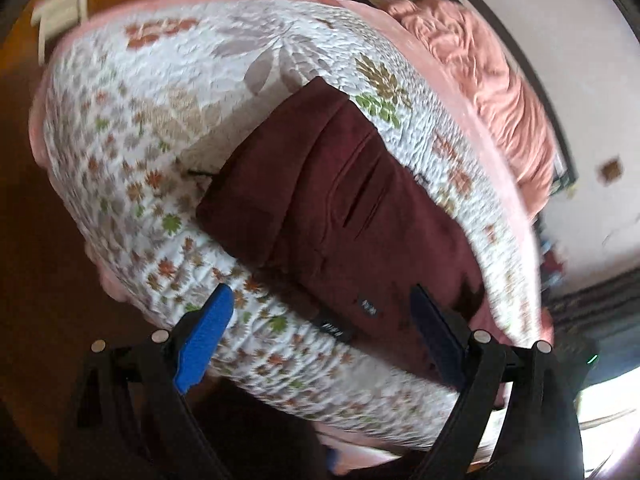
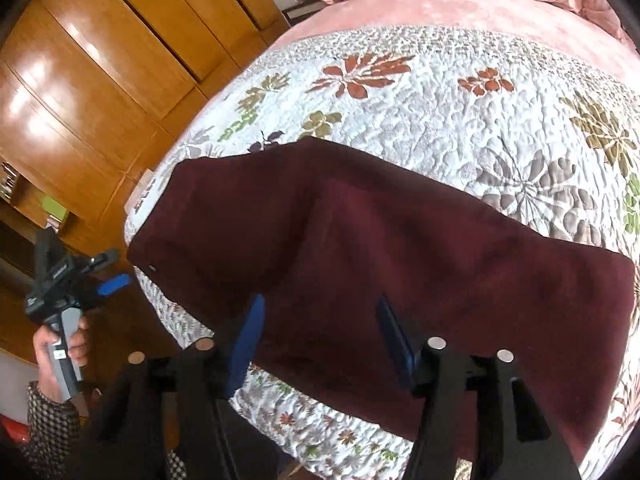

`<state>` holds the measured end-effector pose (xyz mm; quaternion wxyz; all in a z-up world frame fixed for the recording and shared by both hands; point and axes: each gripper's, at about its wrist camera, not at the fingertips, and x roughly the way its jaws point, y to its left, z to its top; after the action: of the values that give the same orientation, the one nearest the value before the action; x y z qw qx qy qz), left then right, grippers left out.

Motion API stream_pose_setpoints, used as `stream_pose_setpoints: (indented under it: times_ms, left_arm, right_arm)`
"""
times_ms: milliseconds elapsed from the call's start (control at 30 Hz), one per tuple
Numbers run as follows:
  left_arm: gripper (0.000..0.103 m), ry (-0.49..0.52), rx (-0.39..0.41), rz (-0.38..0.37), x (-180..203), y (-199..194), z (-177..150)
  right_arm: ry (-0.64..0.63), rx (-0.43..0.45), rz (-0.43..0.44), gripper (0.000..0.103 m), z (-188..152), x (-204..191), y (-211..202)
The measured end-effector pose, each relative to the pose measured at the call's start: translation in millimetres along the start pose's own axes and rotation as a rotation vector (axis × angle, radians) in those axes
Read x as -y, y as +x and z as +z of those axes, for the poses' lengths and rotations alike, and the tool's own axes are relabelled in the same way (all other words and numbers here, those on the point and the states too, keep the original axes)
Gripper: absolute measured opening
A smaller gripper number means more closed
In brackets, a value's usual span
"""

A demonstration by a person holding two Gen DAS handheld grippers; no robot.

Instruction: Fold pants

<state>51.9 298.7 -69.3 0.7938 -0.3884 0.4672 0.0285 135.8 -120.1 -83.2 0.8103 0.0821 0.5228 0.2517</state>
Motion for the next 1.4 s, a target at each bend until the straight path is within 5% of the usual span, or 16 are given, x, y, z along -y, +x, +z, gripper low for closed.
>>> stream_pose_setpoints:
  times_ms: [333,500,800,933,1033,1167,1233,1300,1400]
  left_arm:
    - [0.083,-0.168,-0.075,-0.154,-15.5,34.6,6.6]
    - [0.083,-0.246,-0.114,-0.162,-23.9,59.6,6.3]
    - [0.06,-0.194,-0.006,-0.34,-1.1,49.0,12.9]
    - [0.06,-0.295,-0.058,-0.2,-18.2,80.4,21.4]
    - [0.06,-0.35,-0.033,-0.249,-24.6,89.0,24.2]
    - [0.034,-0.237,0.03,-0.308,3.8,76.0,29.0]
    - [0.035,-0.241,0.021,-0.289,4.4,80.4,31.8]
    - [0.048,-0.286,-0.024,-0.242,-3.6,94.1,33.9]
    - [0.04,-0.351,-0.031,-0.243,-16.4,103.1,31.8]
  right_arm:
    - [0.035,-0.045,-0.011,0.058,-7.9,13.5,18.9]
    - [0.077,-0.054,0.004,0.058,-13.8,25.1,25.8]
    - [0.078,-0.047,0.017,0.057,-16.5,29.3,29.1]
    - [0.074,-0.044,0.013,0.058,-17.2,27.7,28.9]
    - [0.067,-0.044,0.015,0.058,-17.6,28.0,29.5]
    - [0.063,-0.046,0.021,0.058,-17.7,28.9,30.3]
    - [0.069,-0.043,0.027,0.059,-17.6,30.0,30.8]
    - [0.073,-0.039,0.034,0.06,-18.1,30.8,30.7]
    - [0.058,-0.038,0.033,0.06,-19.0,30.2,30.6]
